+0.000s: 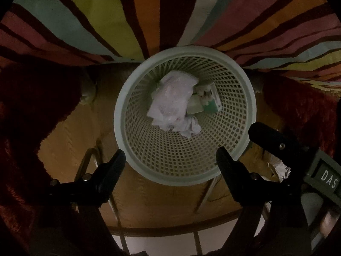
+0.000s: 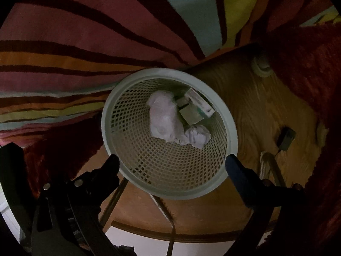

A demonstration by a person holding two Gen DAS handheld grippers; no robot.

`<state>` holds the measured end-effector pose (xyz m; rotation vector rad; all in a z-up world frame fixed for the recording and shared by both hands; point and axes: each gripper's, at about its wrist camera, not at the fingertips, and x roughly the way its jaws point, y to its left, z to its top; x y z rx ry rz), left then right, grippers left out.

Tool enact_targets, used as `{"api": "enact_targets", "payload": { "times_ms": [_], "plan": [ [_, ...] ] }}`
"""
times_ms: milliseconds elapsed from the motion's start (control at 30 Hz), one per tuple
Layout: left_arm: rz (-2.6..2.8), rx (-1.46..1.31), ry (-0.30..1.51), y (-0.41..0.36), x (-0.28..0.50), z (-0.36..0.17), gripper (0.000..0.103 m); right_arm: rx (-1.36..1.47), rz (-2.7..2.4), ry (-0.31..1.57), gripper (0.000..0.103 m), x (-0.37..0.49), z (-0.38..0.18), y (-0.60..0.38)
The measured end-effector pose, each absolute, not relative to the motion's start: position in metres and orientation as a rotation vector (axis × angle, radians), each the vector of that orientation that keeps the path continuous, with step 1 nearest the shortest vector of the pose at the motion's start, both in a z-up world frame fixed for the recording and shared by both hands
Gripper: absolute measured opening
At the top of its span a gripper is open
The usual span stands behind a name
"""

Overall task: Collect trash
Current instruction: 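Open the left tool over the wastebasket while the right tool releases its tissue pack, then lift both open tools up and move them over the bed toward the white boxes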

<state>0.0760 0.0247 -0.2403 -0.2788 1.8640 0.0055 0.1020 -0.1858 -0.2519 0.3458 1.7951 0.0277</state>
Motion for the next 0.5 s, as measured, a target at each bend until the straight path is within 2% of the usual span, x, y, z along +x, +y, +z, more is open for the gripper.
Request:
{"api": "enact_targets", "payload": {
  "times_ms": [500],
  "plan": [
    [0.028,-0.277,1.775,0.035,0.075,-0.211,0.085,0.323,0.024,1.728,0.095,0.101,-0.234,-0.188]
  ]
}}
